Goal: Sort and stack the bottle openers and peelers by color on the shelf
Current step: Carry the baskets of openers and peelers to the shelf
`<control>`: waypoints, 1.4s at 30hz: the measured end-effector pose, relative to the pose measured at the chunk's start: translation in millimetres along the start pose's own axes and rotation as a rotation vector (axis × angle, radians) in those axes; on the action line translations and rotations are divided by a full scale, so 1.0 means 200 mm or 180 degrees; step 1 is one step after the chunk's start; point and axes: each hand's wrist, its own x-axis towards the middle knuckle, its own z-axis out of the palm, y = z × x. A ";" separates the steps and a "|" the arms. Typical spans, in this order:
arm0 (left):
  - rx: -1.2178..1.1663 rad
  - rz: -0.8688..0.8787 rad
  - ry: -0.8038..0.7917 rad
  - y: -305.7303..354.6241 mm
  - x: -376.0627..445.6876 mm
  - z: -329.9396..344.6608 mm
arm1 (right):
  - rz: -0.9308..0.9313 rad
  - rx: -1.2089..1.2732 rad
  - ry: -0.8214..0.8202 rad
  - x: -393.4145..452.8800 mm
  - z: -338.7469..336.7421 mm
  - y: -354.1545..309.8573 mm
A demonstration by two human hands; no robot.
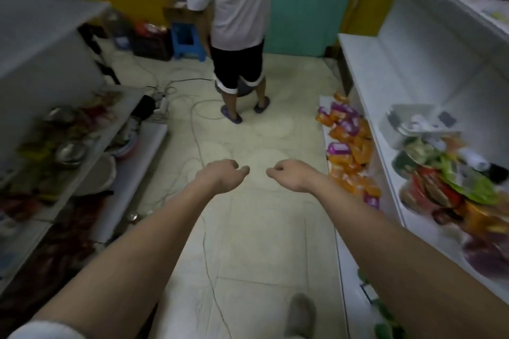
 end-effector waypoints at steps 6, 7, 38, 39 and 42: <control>0.0029 -0.0357 0.0227 -0.14 0.46 -0.39 | -0.0498 -0.0327 -0.0054 0.64 -0.40 -0.27; 0.0004 -0.0415 0.0261 -0.16 0.54 -0.45 | -0.0606 -0.0365 -0.0058 0.75 -0.46 -0.32; -0.0452 -0.0989 0.0640 -1.04 3.09 -2.34 | -0.0944 -0.0425 -0.0206 3.63 -1.70 -1.75; -0.0453 -0.0973 0.0625 -1.06 3.17 -2.40 | -0.0935 -0.0383 -0.0210 3.72 -1.74 -1.78; -0.0408 -0.0936 0.0619 -1.10 3.42 -2.60 | -0.0869 -0.0314 -0.0146 3.99 -1.87 -1.87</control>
